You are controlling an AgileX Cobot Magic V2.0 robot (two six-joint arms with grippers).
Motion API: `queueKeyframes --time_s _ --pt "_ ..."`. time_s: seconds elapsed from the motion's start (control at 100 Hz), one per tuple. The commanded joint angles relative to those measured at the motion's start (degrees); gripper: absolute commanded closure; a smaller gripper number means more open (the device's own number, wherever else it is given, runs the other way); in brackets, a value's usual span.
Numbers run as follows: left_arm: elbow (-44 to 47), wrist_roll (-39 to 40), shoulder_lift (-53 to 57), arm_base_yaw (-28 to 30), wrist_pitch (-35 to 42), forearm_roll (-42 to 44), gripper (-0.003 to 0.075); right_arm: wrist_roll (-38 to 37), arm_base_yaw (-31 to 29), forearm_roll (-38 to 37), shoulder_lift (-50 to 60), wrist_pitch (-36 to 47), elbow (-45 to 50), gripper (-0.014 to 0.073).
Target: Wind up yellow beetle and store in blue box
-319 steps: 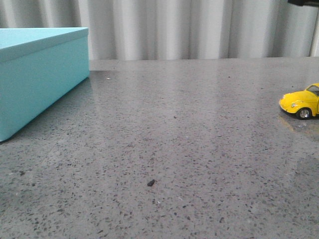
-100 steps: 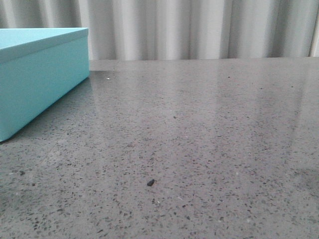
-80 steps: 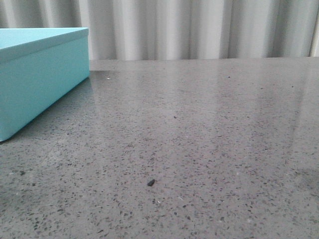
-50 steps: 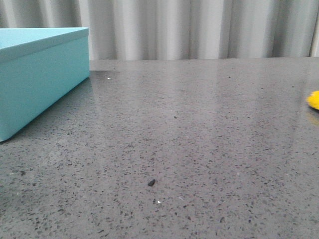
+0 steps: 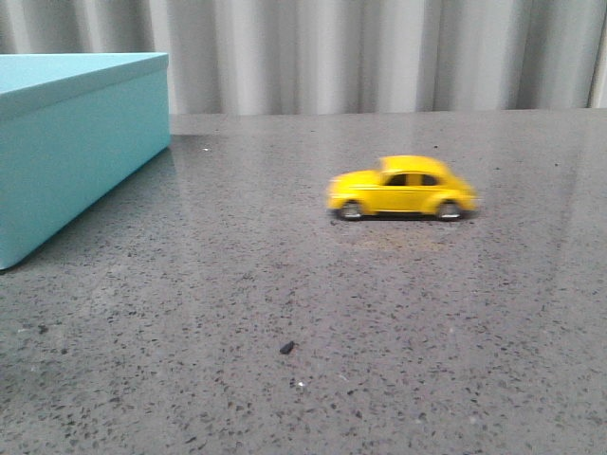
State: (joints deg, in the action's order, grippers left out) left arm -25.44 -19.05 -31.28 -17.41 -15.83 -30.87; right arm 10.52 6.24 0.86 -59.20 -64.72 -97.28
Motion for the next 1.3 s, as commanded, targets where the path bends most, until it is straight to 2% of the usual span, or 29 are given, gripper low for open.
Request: queueKeyframes --time_s 0.0,0.2,0.34,0.41,0.48,0.54,0.6,0.67,0.73,0.85,1.06,1.17,1.29 --pt "-1.7 -1.4 -0.6 -0.5 3.3 -0.8 0.0741 0.9 1.6 -0.2 2.6 4.2 -1.2 0.0645" --pt "-4.2 -10.8 -2.5 -0.5 2.8 -0.8 0.0741 1.2 7.2 -0.2 7.0 11.2 7.4 0.0645" --pt "-9.3 -14.2 -7.9 -0.5 0.7 -0.3 0.0739 3.4 8.8 -0.2 10.7 18.6 18.7 0.0645" --pt "-12.6 -17.2 -11.4 -0.5 -2.2 0.2 0.0713 3.9 8.8 -0.3 13.0 23.5 24.7 0.0645" --pt "-16.0 -21.3 -15.2 -0.5 -4.9 0.3 0.0632 4.6 8.8 -0.3 15.1 28.3 30.2 0.0645" --pt "-18.8 -24.6 -18.6 -0.5 -6.6 0.3 0.0518 4.6 8.8 -0.3 16.6 31.7 34.3 0.0645" --pt "-21.4 -26.6 -21.8 -0.6 -7.0 0.3 0.0398 4.6 8.8 -0.3 17.5 33.2 37.2 0.0645" --pt "-24.3 -26.8 -25.7 -1.6 -7.8 0.4 0.0319 4.6 8.8 -0.3 18.2 33.4 39.2 0.0645" --pt "-27.0 -26.8 -29.3 -2.5 -9.1 0.4 0.0323 4.6 8.8 -0.3 18.3 32.9 40.0 0.0645" --pt "-33.8 -26.9 -36.3 -4.5 -13.1 1.8 0.0392 4.6 8.8 0.2 18.4 32.8 40.1 0.0645" --pt "-48.8 -27.1 -46.5 -8.2 -27.4 19.1 0.0403 4.6 8.8 0.2 18.4 32.5 40.1 0.0646" --pt "-53.9 -29.2 -50.6 -11.4 -32.7 27.9 0.0339 4.6 8.8 1.5 18.4 32.2 40.1 0.0646" --pt "-56.3 -29.9 -53.7 -12.4 -35.3 28.2 0.0232 4.6 8.8 2.7 18.4 31.6 40.1 0.0646"
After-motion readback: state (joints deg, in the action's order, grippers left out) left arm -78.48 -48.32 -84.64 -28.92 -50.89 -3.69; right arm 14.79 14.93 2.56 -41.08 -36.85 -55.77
